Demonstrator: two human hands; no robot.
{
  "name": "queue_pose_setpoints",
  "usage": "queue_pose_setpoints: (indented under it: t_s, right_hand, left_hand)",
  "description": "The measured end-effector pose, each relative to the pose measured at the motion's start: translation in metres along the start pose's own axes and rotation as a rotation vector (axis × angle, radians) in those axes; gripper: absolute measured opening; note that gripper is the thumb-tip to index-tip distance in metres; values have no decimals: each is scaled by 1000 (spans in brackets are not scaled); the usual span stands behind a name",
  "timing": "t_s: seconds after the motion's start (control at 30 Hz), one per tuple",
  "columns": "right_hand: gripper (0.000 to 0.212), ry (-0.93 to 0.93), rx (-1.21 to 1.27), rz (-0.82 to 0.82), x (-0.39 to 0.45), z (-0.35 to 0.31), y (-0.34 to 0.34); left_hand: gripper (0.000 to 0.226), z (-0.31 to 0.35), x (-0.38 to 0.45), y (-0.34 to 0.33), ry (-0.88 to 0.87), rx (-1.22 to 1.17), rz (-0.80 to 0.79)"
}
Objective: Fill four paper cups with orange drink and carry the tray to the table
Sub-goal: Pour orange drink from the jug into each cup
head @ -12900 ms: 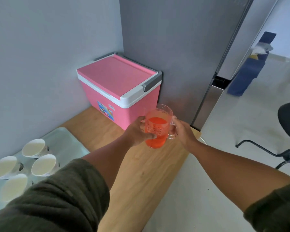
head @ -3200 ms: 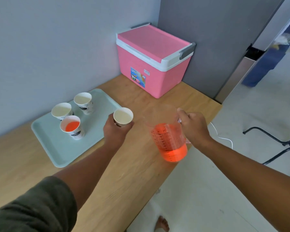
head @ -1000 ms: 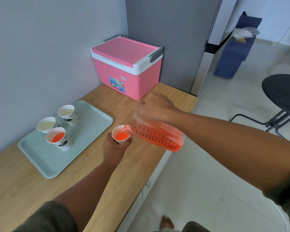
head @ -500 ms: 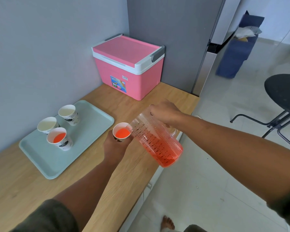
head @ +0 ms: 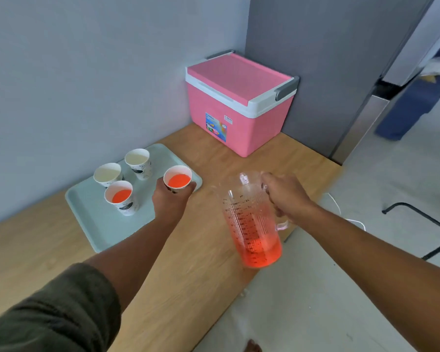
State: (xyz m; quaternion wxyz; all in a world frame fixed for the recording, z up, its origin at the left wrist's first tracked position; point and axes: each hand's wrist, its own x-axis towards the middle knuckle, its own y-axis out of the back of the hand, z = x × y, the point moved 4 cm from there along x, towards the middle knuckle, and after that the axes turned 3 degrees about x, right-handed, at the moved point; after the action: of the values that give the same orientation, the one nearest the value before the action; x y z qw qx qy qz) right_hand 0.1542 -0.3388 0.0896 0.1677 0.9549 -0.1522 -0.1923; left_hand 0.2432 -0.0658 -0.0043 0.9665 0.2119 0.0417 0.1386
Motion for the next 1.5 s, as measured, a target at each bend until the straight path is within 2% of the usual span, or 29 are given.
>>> queue_pose_setpoints:
  t_s: [0.13, 0.4, 0.53, 0.73, 0.87, 1.03, 1.1, 1.17, 1.23, 1.37, 1.43, 1.5]
  right_hand:
    - [34, 34, 33, 1, 2, -2, -5]
    - [59, 156, -12, 85, 11, -19, -13]
    - [66, 192, -27, 97, 20, -20, -19]
    - [66, 206, -9, 99, 20, -22, -30]
    - [64, 216, -8, 96, 20, -23, -35]
    - [71, 245, -52, 85, 19, -30, -39]
    - [67, 260, -74, 93, 19, -31, -41]
    - [64, 274, -92, 95, 17, -31, -43]
    - [64, 279, -116, 93, 15, -30, -46]
    - [68, 263, -132, 101, 8, -28, -54]
    - [72, 241, -134, 112, 6, -25, -57]
    - [72, 215, -132, 125, 3, -23, -59]
  left_hand:
    - [64, -9, 26, 10, 46, -39, 85]
    - [57, -25, 42, 19, 141, 12, 198]
    - [70, -36, 48, 19, 167, 21, 211]
    - [65, -38, 47, 21, 148, 23, 181]
    - [66, -38, 31, 18, 226, -62, 167]
    - [74, -48, -32, 20, 208, -104, -55]
    - [50, -63, -53, 41, 137, -138, -101]
    - [27, -81, -60, 76, 101, -113, -45]
    - [20, -102, -50, 118, 130, -90, 44]
    - [24, -120, 0, 196, 151, 75, 228]
    - [35, -120, 31, 216, 155, 168, 227]
    - [53, -124, 66, 223, 153, 242, 134]
